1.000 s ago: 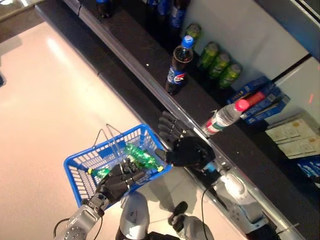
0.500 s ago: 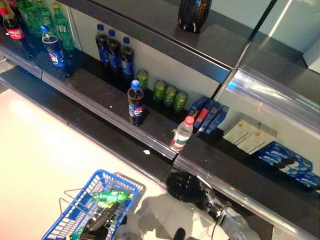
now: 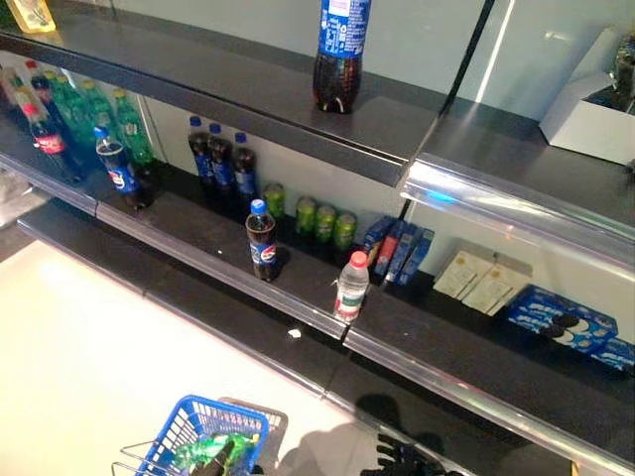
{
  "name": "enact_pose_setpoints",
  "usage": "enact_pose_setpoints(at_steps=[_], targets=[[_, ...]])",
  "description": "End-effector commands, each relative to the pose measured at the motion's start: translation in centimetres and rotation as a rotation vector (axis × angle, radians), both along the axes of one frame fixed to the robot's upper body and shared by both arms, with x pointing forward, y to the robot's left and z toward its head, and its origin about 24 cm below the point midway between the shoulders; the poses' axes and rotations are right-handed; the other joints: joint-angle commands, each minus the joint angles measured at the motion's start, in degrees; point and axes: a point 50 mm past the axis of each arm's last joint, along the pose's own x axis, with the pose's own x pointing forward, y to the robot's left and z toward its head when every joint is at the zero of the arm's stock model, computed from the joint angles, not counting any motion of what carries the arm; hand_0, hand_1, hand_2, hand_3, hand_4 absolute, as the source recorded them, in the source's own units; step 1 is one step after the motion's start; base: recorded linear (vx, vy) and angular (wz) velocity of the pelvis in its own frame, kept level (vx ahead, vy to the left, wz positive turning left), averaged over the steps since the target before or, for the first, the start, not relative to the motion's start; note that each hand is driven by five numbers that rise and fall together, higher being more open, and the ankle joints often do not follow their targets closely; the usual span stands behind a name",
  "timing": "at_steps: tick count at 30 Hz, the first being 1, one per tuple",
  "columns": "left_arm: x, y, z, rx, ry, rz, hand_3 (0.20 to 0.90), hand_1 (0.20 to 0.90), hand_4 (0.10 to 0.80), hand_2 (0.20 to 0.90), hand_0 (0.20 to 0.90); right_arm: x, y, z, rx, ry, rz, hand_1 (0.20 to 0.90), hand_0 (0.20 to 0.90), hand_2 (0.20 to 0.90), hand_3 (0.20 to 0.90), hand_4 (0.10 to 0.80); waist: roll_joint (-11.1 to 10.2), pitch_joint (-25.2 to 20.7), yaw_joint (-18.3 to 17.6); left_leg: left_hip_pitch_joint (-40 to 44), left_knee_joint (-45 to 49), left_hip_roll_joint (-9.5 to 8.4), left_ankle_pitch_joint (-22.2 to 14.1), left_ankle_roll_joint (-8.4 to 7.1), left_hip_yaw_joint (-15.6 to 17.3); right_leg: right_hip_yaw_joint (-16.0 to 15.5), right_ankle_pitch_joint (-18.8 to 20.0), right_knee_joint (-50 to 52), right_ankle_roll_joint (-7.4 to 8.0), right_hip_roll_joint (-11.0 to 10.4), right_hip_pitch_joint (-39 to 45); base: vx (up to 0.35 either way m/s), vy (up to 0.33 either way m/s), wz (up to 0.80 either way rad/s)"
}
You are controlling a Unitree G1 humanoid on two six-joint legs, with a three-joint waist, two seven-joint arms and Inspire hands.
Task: Pick up the drink and place into the basket.
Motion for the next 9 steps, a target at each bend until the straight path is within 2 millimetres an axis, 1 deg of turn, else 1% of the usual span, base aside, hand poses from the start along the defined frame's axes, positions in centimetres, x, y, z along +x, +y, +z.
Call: enact_pose_setpoints(at_steps=[1, 3, 6, 9], targets=[[5.6, 0.4, 1.3, 0.105, -0.195, -0.156, 0.200, 0.300, 0.100, 0.300, 0.300, 1.7, -2.2, 0.6, -0.142, -0.082, -0.092, 0.900, 0.900, 0.900, 0.900, 0.800, 2.2, -0.4, 0.2, -1.3, 0.4, 1.73, -0.2, -0.87, 3.1, -0.3, 1.9, 1.3, 0.58, -1.8, -2.7, -0.003, 0.010, 0.07], [5.4, 0.1, 1.2, 0.106, -0.188, -0.162, 0.200, 0.300, 0.100, 0.300, 0.300, 1.0, -2.7, 0.4, -0.166, -0.058, -0.151, 0.900, 0.900, 0.900, 0.900, 0.800, 2.6, -0.4, -0.3, -1.4, 0.4, 1.63, -0.3, -0.71, 3.2, 0.0, 1.9, 1.4, 0.55, -1.9, -3.0, -0.001, 0.014, 0.06], [5.4, -0.1, 1.1, 0.092, -0.192, -0.156, 0.200, 0.300, 0.100, 0.300, 0.300, 0.3, -2.9, 0.2, -0.165, -0.047, -0.155, 0.900, 0.900, 0.900, 0.900, 0.800, 3.0, -0.4, -0.6, -1.5, 0.5, 1.41, -0.5, -0.49, 3.4, 0.4, 1.8, 1.5, 0.52, -2.0, -3.3, 0.000, 0.000, 0.00], [5.7, -0.3, 1.1, 0.088, -0.189, -0.167, 0.200, 0.300, 0.100, 0.300, 0.300, 0.5, -2.9, 0.3, -0.174, -0.080, -0.126, 0.900, 0.900, 0.900, 0.900, 0.800, 3.4, -0.2, -0.5, -1.4, 0.7, 1.22, -0.7, -0.44, 3.2, 0.2, 1.6, 2.0, 0.60, -2.4, -3.4, 0.000, 0.000, 0.00]])
